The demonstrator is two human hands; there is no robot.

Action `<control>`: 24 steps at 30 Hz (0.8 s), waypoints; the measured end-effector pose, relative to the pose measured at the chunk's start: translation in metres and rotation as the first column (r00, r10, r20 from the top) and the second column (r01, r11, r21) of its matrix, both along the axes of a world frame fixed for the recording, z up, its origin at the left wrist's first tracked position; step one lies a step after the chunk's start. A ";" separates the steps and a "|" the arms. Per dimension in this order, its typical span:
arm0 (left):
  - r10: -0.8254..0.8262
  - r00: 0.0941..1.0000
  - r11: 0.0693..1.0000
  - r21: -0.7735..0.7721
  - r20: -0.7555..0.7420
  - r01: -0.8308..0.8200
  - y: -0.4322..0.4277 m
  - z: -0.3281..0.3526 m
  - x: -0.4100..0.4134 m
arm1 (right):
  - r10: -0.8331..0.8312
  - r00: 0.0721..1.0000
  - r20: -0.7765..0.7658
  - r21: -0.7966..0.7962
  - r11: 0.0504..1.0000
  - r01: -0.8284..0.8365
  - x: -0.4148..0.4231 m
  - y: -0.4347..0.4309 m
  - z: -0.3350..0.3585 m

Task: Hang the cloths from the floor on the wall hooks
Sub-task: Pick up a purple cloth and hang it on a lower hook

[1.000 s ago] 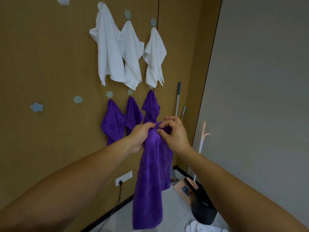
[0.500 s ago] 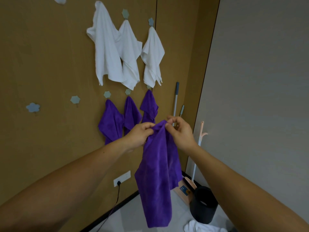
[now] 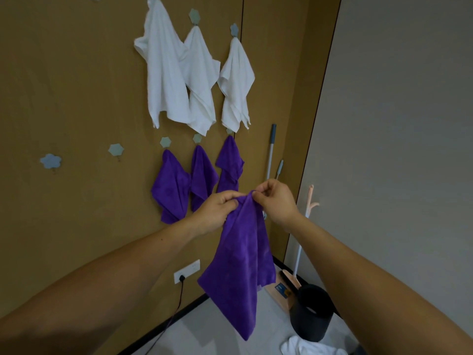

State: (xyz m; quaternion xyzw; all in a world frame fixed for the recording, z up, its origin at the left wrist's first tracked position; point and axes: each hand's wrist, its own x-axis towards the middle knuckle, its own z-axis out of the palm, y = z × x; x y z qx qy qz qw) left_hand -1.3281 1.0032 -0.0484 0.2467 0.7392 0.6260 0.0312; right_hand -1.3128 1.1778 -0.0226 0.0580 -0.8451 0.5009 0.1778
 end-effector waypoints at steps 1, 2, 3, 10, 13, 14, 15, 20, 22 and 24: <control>0.010 1.000 1.000 0.007 -0.010 -0.010 -0.001 -0.001 0.000 | 0.000 1.000 -0.012 0.011 1.000 0.000 -0.001 -0.001 0.003; 0.026 0.999 1.000 0.009 -0.035 -0.026 -0.002 -0.002 0.000 | 0.002 0.999 -0.032 0.017 1.000 -0.001 -0.002 -0.003 0.007; 0.053 0.995 0.999 0.002 -0.079 -0.053 -0.003 -0.002 0.000 | 0.004 0.998 -0.055 0.020 1.000 -0.003 -0.003 -0.004 0.013; 0.111 0.928 0.985 -0.086 -0.357 -0.151 -0.007 -0.007 -0.006 | 0.017 0.981 -0.192 0.084 0.996 -0.001 -0.017 -0.015 0.056; -0.003 0.987 0.983 -0.180 -0.162 -0.027 -0.012 -0.015 -0.009 | 0.012 0.969 -0.246 0.102 0.995 0.013 -0.025 -0.015 0.063; -0.039 0.995 0.972 -0.234 -0.090 0.017 -0.015 -0.019 -0.010 | -0.018 0.963 -0.267 0.090 0.995 0.044 -0.028 -0.012 0.067; -0.067 0.997 0.953 -0.298 -0.023 0.057 -0.020 -0.024 -0.011 | -0.068 0.955 -0.289 0.063 0.994 0.090 -0.032 -0.008 0.071; -0.078 0.996 0.878 -0.470 0.046 0.091 -0.058 -0.042 -0.018 | -0.315 0.906 -0.284 -0.115 0.949 0.294 -0.048 0.037 0.082; -0.026 1.000 0.861 -0.509 0.004 0.024 -0.079 -0.040 -0.025 | -0.374 0.892 -0.254 -0.126 0.927 0.353 -0.051 0.055 0.078; 0.055 0.996 0.847 -0.525 -0.068 -0.083 -0.099 -0.033 -0.033 | -0.433 0.876 -0.211 -0.142 0.901 0.411 -0.052 0.072 0.070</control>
